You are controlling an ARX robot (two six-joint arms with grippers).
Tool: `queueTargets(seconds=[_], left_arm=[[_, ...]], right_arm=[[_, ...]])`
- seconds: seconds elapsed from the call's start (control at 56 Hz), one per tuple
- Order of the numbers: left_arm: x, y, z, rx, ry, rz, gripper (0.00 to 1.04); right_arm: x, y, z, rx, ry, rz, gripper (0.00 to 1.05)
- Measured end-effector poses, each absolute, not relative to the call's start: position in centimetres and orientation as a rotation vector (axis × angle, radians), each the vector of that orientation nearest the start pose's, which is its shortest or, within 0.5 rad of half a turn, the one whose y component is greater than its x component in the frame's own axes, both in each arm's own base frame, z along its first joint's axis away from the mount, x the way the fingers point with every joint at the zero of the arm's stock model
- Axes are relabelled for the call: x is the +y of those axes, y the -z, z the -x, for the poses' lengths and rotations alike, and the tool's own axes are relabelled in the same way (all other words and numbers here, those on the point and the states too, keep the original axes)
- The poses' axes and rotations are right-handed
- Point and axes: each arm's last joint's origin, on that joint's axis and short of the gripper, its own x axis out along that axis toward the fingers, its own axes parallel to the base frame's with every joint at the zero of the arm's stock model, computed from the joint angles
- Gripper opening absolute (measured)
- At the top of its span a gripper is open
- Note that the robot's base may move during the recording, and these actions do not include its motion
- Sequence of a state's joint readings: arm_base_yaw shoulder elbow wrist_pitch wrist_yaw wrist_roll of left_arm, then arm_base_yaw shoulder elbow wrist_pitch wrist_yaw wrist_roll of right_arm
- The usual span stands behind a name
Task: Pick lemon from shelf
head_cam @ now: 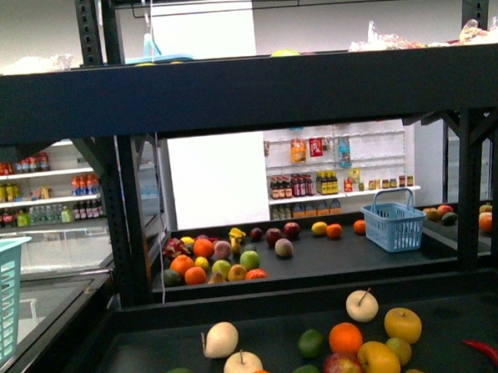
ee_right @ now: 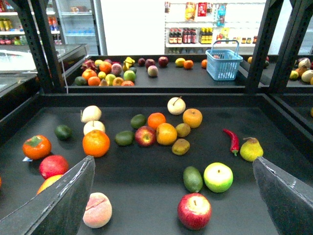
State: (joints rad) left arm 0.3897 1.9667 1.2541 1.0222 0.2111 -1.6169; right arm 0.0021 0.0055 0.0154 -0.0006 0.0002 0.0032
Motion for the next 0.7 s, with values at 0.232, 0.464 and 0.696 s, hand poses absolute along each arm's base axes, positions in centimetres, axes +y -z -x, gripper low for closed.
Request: queueTargets(seconds=[0.232,0.464,0.696], left_arm=[[16.5,-23.1,-39.9,-0.394,0.115,1.518,0.13],[16.0,-20.4,-38.3,-0.380,0.110,1.510,0.13],[16.3,-20.1,-37.1,-0.351,0.085,1.471,0.39]], right_arm=[[0.0,-16.8,-9.7,-0.009,-0.002,-0.003,0.97],[0.0,-16.8,-9.7,-0.009,-0.002,-0.003,0.97],[0.0,-16.8,-9.7,-0.009,-0.002,-0.003,0.97]])
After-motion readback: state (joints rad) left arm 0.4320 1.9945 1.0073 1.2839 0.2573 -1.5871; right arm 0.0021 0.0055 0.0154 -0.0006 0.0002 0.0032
